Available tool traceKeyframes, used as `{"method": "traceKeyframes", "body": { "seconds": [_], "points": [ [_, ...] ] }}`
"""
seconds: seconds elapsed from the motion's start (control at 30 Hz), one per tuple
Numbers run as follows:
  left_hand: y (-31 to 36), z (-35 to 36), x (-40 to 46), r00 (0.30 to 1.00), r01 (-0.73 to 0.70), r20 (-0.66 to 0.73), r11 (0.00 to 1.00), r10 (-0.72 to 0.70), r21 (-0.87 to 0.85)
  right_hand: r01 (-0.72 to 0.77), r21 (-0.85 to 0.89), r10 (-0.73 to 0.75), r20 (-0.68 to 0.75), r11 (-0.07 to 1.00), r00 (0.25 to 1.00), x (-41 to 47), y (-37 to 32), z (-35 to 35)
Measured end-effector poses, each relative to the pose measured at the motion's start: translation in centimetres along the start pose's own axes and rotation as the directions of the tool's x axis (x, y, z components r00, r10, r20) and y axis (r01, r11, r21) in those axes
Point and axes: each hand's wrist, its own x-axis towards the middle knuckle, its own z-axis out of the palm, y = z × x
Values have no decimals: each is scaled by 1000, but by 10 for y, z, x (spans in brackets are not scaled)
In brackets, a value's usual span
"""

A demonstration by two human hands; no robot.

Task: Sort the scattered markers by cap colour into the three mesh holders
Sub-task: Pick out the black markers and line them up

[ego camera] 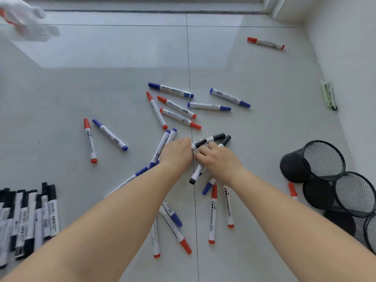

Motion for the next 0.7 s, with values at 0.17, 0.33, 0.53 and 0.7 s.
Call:
{"method": "traceKeyframes", "body": {
  "seconds": [0.17, 0.33, 0.53, 0.7],
  "points": [
    [-5, -10, -27, 992, 67, -93, 982, -84, -179, -68, 135, 93, -185, 989, 978, -8, -2, -12],
    [-28, -27, -58, 972, 124, -105, 841, -209, -527, -196, 436, 340, -282, 878, 897, -2, -36, -39],
    [-86, -46, -106, 942, 105, -181, 759, -283, -642, -251, 611, 503, -284, 751, 816, 36, -119, -75],
    [-149, -42, -158, 889, 184, -141, 623, -435, -761, -301, 768, 593, -124, 565, 796, 63, -203, -75]
  ]
}}
